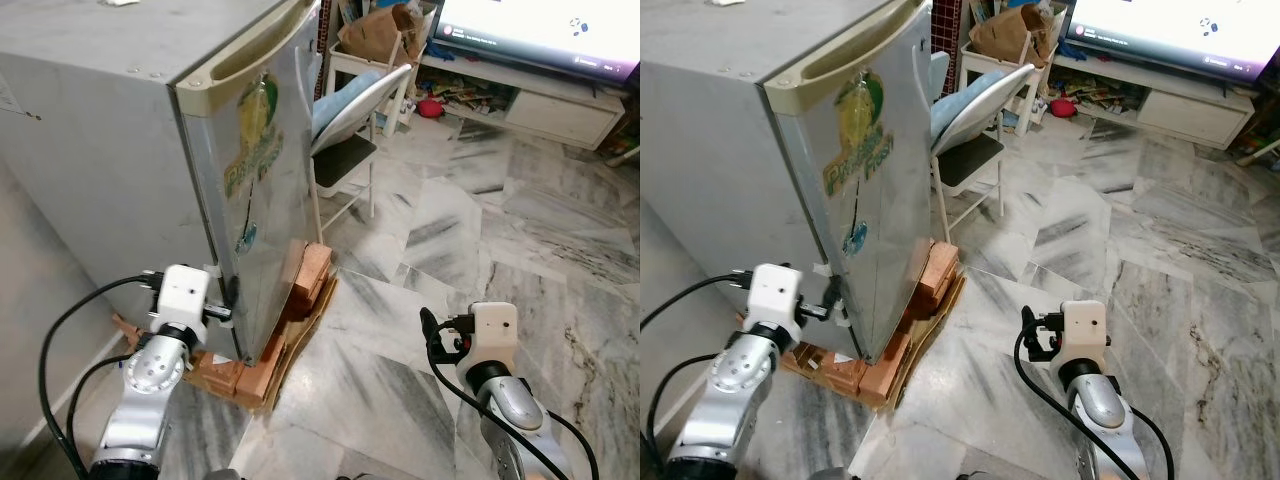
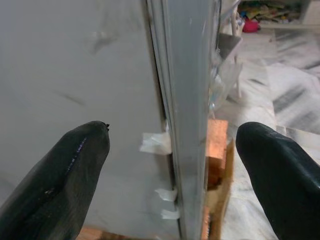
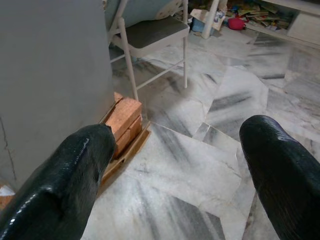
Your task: Restocking fridge
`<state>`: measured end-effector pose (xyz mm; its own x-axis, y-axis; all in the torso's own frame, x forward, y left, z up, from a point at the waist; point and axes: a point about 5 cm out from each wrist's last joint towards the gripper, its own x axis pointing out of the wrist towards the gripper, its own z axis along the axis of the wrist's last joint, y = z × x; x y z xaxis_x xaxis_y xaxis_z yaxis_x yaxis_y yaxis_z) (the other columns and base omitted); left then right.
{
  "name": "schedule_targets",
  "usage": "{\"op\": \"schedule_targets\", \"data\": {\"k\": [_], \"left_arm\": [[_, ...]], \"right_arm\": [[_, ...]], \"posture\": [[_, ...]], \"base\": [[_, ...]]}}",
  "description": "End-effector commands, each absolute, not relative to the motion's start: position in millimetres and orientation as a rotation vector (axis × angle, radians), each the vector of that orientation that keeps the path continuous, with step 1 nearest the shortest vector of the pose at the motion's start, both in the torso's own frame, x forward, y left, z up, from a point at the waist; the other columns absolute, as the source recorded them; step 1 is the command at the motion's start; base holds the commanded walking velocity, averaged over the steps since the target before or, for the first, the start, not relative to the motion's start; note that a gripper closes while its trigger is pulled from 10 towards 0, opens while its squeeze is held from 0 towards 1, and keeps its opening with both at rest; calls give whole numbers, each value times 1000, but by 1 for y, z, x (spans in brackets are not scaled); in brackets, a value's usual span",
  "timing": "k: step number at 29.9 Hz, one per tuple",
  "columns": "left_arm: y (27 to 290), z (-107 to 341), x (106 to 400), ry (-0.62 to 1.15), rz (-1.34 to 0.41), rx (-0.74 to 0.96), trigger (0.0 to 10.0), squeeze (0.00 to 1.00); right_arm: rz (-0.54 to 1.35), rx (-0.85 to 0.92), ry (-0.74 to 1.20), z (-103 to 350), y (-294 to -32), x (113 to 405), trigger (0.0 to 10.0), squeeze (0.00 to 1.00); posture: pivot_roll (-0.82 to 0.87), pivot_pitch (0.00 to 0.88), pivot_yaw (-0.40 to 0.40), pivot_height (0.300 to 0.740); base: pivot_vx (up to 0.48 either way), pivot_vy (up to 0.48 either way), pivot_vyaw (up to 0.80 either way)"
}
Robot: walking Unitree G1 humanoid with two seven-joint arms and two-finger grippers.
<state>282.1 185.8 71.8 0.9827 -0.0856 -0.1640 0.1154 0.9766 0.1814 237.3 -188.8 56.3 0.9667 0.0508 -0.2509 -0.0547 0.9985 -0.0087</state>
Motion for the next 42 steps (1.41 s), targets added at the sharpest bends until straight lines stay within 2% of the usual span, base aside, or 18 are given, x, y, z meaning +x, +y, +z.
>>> {"op": "schedule_targets", "data": {"k": [1, 5, 10, 15, 20, 27, 35, 42], "left_arm": [[182, 74, 289, 140, -122, 194, 10000, 0], [180, 85, 305, 105, -138, 193, 10000, 0], [180, 91, 309, 86, -124, 157, 10000, 0], [182, 85, 296, 90, -128, 153, 10000, 0], [187, 87, 264, 82, -85, 122, 10000, 0], [180, 87, 225, 98, -94, 109, 10000, 0], [177, 89, 220, 122, -100, 108, 10000, 0], [176, 91, 224, 123, -108, 107, 10000, 0]], "right_arm": [[60, -20, 249, 60, -190, 239, 10000, 0], [72, -36, 259, 61, -190, 239, 10000, 0], [79, -33, 249, 60, -191, 238, 10000, 0], [76, -28, 255, 59, -188, 238, 10000, 0], [66, -28, 242, 60, -189, 239, 10000, 0], [45, -25, 241, 58, -194, 240, 10000, 0], [46, -17, 233, 59, -191, 243, 10000, 0], [43, -17, 227, 59, -190, 244, 10000, 0]], "posture": [[81, 69, -122, 740], [74, 74, -129, 740], [65, 71, -123, 740], [70, 66, -111, 740], [79, 65, -100, 740], [107, 57, -97, 740], [107, 46, -95, 740], [101, 40, -93, 740]], "base": [[0, 0, 0], [0, 0, -200], [0, 0, -320], [0, 0, 0], [0, 0, 0], [0, 0, 0], [0, 0, -417], [0, 395, -479]]}}
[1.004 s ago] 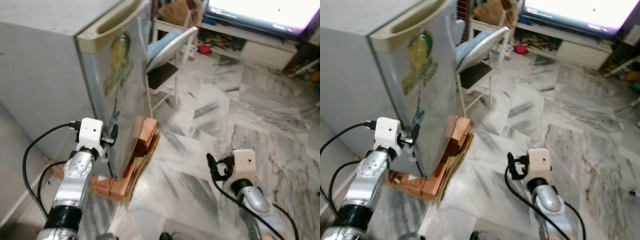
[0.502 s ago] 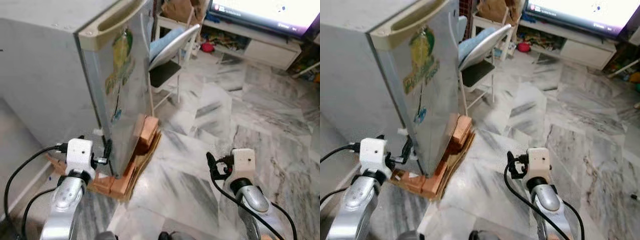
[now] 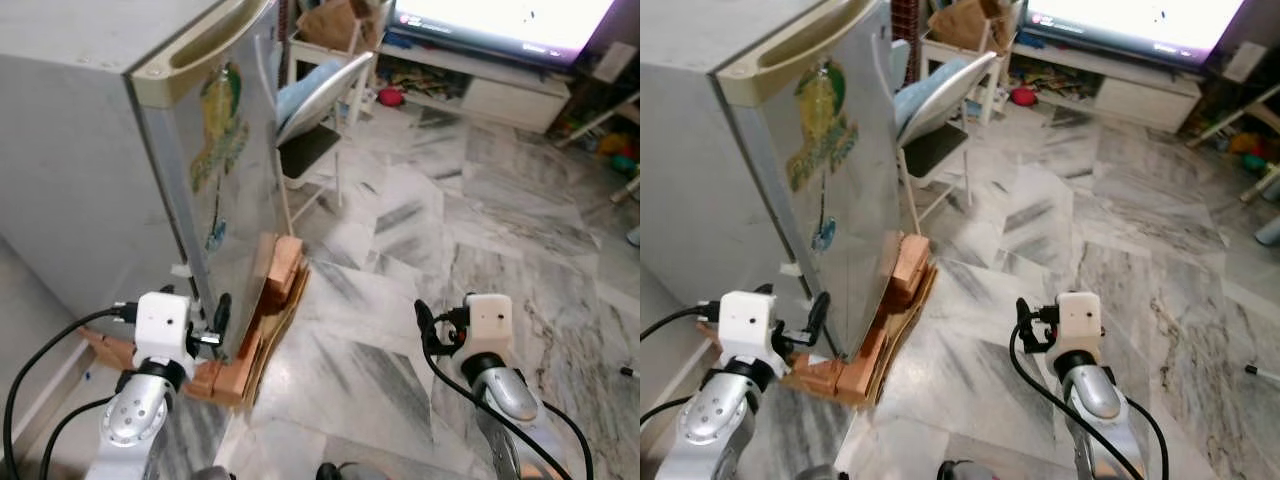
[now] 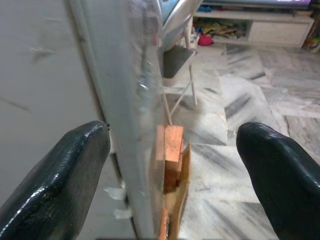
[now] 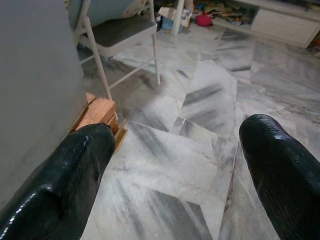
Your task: Restocking fridge
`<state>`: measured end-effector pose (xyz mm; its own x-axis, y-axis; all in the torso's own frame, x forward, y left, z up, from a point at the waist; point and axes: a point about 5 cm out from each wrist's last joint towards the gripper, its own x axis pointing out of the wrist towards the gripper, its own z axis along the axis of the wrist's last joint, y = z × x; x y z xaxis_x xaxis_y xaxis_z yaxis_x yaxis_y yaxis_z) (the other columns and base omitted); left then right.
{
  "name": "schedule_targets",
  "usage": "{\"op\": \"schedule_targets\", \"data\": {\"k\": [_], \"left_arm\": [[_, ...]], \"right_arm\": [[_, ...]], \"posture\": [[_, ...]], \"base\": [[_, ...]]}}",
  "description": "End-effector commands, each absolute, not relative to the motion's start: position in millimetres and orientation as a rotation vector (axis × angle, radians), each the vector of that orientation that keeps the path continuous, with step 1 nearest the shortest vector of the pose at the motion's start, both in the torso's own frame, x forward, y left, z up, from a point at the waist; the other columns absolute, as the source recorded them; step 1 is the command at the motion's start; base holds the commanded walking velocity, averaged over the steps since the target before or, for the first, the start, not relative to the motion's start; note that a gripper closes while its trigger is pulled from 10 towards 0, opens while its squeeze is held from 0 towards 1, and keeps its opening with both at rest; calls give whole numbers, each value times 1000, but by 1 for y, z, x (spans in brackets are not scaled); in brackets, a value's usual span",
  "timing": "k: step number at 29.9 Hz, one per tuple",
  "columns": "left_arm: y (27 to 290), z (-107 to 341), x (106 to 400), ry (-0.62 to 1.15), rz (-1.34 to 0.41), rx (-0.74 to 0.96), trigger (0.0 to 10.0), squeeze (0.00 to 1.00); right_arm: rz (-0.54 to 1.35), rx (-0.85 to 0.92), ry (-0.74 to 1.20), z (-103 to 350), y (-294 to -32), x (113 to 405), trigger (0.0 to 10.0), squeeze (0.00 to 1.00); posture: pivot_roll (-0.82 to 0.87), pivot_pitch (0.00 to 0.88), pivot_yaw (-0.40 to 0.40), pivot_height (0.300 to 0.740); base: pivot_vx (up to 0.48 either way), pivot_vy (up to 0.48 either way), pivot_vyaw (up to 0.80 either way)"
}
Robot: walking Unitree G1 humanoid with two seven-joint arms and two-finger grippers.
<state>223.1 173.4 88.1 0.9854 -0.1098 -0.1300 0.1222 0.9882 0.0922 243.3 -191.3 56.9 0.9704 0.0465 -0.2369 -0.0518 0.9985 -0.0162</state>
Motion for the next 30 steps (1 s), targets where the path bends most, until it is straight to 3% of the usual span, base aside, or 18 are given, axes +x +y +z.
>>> {"op": "schedule_targets", "data": {"k": [1, 7, 13, 25, 30], "left_arm": [[175, 90, 224, 126, -110, 105, 10000, 0], [173, 91, 225, 129, -119, 103, 10000, 0], [171, 90, 223, 130, -131, 109, 10000, 0], [170, 92, 224, 123, -135, 118, 10000, 0], [182, 93, 234, 123, -79, 175, 10000, 0]], "right_arm": [[42, -17, 227, 59, -190, 244, 10000, 0], [43, -20, 232, 58, -190, 244, 10000, 0], [45, -20, 234, 56, -190, 245, 10000, 0], [49, -20, 234, 55, -189, 246, 10000, 0], [64, -29, 234, 55, -187, 247, 10000, 0]], "posture": [[101, 40, -93, 740], [103, 39, -94, 740], [105, 39, -95, 740], [107, 40, -96, 740], [108, 42, -98, 740]], "base": [[0, 390, -431], [0, 427, -701], [0, 0, -531], [0, 0, -33], [0, 0, 0]]}}
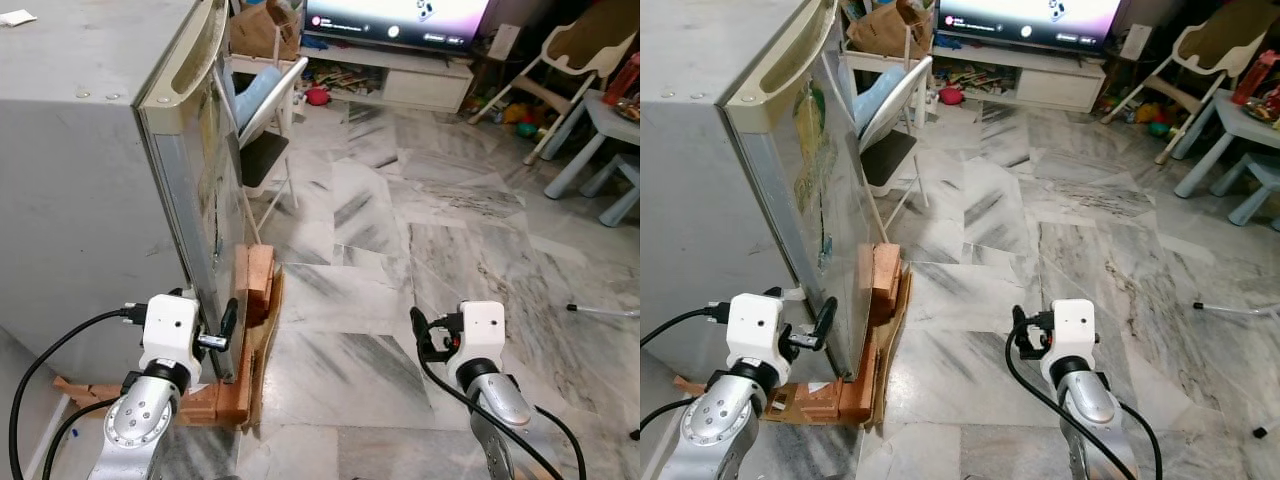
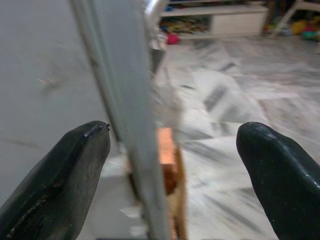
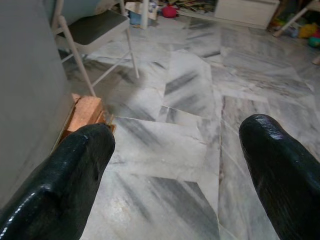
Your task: Restocking fridge
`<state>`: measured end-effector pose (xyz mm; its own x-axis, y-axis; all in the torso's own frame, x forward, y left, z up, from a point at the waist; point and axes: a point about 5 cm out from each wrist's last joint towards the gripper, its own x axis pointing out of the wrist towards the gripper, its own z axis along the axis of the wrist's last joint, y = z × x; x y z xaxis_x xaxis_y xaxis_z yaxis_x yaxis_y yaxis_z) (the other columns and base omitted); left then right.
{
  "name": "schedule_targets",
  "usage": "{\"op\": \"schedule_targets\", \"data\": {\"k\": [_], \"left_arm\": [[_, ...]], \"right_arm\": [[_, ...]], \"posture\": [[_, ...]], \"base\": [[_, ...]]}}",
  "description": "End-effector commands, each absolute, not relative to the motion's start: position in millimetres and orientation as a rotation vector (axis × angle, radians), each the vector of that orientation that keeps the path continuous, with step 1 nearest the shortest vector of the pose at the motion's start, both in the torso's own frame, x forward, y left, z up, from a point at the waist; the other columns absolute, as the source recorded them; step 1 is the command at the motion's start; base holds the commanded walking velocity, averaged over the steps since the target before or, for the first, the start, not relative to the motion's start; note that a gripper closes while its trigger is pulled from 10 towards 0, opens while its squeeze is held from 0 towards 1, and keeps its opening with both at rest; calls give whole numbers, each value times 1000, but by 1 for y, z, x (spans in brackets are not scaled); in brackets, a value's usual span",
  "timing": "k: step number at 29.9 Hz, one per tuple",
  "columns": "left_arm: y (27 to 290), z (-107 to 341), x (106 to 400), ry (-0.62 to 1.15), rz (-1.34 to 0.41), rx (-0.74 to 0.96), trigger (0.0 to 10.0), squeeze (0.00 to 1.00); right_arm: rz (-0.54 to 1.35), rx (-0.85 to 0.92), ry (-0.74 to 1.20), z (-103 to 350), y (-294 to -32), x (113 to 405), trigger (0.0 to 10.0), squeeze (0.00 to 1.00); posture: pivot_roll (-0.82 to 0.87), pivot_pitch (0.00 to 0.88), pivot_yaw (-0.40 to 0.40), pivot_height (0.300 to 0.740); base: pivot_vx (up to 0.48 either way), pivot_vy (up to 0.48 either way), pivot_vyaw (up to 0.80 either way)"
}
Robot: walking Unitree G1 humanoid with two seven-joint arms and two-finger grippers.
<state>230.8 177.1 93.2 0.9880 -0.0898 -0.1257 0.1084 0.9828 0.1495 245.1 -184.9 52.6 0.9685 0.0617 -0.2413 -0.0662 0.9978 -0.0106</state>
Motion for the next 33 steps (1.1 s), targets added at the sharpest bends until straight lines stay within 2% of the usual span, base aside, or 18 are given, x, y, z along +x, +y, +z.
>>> {"op": "schedule_targets", "data": {"k": [1, 9, 18, 25, 33], "left_arm": [[182, 94, 237, 120, -84, 178, 10000, 0], [179, 100, 273, 102, -179, 269, 10000, 0], [172, 93, 290, 126, -228, 260, 10000, 0], [172, 87, 308, 168, -154, 172, 10000, 0], [172, 89, 319, 156, -131, 172, 10000, 0]], "right_arm": [[67, -30, 236, 55, -187, 247, 10000, 0], [82, -50, 258, 51, -184, 249, 10000, 0], [78, -55, 268, 49, -184, 248, 10000, 0], [77, -63, 269, 49, -185, 248, 10000, 0], [83, -61, 261, 50, -182, 250, 10000, 0]], "posture": [[110, 43, -102, 740], [100, 37, -99, 740], [87, 39, -94, 740], [82, 38, -95, 740], [80, 34, -86, 740]], "base": [[0, 0, 0], [0, 0, 0], [0, 0, 0], [0, 0, 0], [0, 0, 0]]}}
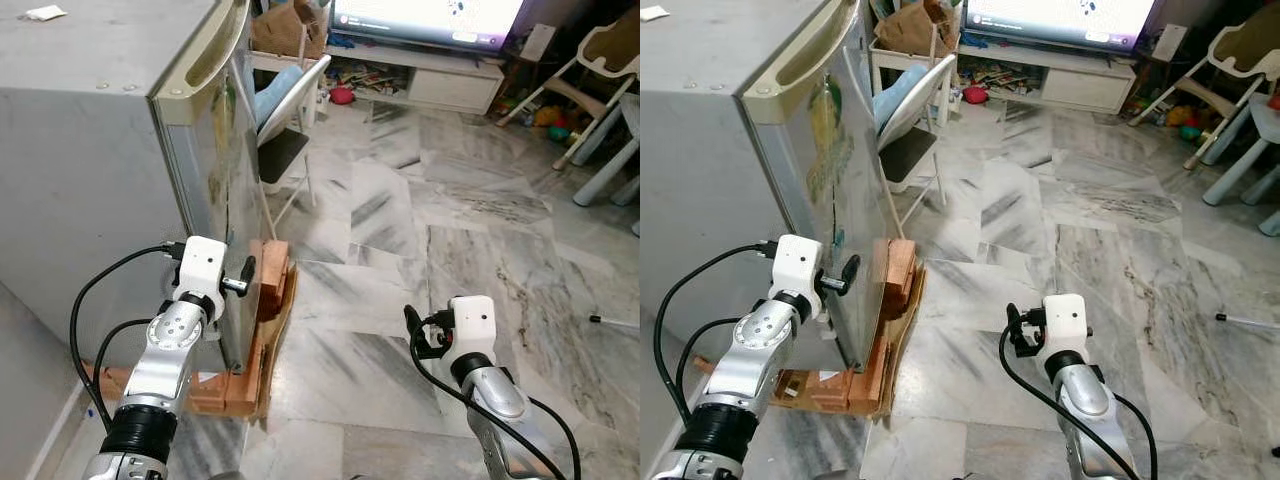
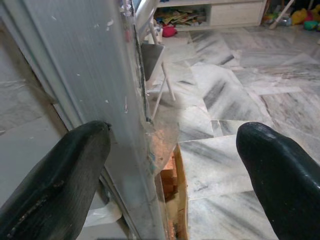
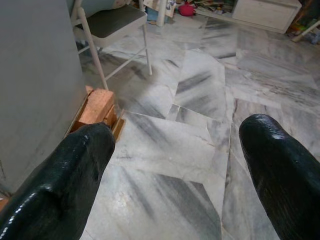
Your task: Restocking fridge
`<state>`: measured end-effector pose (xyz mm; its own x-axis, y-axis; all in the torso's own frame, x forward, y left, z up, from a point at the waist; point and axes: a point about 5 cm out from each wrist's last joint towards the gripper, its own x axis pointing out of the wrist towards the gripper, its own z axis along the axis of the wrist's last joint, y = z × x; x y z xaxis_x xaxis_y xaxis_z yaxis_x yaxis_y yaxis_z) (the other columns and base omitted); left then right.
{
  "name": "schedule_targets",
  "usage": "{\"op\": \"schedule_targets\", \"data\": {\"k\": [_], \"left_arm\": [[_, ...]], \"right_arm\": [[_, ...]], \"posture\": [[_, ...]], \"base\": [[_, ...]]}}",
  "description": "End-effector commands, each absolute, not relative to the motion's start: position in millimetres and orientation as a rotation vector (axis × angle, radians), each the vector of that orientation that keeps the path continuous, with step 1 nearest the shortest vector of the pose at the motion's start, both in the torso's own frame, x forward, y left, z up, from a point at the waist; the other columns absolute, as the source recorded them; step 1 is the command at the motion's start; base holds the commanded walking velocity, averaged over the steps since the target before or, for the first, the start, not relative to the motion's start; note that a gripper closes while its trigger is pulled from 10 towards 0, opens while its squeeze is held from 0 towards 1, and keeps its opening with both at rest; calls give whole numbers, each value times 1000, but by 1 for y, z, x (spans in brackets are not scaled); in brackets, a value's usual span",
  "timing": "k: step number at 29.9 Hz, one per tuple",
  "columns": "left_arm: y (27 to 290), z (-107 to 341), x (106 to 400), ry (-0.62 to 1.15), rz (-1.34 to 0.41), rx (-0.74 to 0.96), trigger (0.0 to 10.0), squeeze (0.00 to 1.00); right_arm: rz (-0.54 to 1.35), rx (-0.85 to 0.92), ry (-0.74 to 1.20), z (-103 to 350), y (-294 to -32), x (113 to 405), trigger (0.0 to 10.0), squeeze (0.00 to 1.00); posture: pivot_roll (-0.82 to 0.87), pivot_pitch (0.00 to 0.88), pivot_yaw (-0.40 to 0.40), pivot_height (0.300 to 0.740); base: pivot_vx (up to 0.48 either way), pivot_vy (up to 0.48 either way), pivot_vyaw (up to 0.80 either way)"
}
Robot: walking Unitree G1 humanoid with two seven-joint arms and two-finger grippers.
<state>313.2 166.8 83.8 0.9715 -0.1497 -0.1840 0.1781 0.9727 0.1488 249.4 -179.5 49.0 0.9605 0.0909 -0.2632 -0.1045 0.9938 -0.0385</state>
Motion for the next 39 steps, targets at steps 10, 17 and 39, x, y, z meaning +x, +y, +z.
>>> {"op": "schedule_targets", "data": {"k": [10, 17, 39], "left_arm": [[176, 73, 315, 239, -138, 210, 10000, 0], [173, 81, 327, 212, -155, 227, 10000, 0], [109, 119, 352, 52, -392, 180, 10000, 0]], "right_arm": [[81, -59, 263, 49, -182, 250, 10000, 0], [87, -59, 260, 49, -181, 252, 10000, 0], [71, -87, 313, 40, -187, 247, 10000, 0]], "posture": [[81, 34, -85, 740], [83, 30, -86, 740], [79, 20, -77, 740]], "base": [[0, 0, 0], [0, 0, 0], [0, 0, 0]]}}
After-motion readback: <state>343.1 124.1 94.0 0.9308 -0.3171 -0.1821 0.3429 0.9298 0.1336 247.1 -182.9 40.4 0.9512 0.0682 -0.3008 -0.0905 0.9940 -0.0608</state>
